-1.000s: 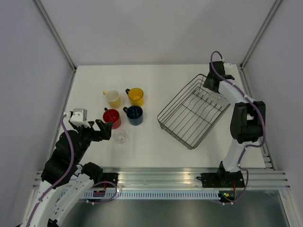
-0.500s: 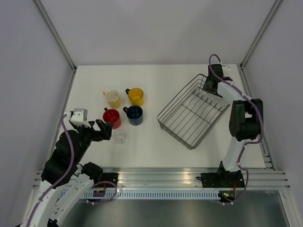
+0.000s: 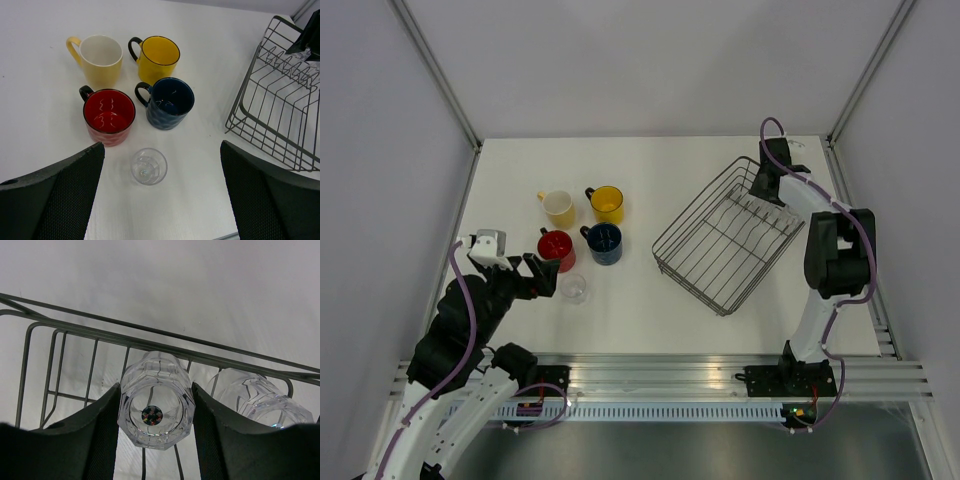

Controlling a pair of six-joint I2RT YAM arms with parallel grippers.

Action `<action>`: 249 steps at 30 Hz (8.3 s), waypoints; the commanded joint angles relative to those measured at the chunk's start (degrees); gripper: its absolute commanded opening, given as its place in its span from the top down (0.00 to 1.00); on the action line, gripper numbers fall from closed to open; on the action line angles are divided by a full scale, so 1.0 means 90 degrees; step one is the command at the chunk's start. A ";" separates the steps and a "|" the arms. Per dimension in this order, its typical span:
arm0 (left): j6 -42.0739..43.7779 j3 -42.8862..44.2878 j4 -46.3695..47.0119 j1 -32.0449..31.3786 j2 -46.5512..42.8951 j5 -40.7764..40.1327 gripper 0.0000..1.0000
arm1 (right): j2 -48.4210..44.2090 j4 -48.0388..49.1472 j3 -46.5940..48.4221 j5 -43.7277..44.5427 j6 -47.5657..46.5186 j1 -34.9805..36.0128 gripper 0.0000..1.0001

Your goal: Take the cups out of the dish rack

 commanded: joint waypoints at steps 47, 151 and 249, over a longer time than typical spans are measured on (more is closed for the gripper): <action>-0.2840 -0.1273 0.5627 -0.0010 0.0857 0.4945 0.00 | -0.4553 0.3988 -0.2424 -0.5523 0.2338 0.3269 1.00; -0.0165 0.1148 0.0163 -0.2022 0.7566 0.0492 0.95 | -0.6789 -0.0494 -0.2922 0.0727 -0.0366 0.5399 0.02; -0.0029 0.0640 -0.0883 -0.1709 0.3513 -0.1246 0.00 | -0.0676 -0.0709 -0.0314 -0.0269 -0.0845 -0.0734 0.18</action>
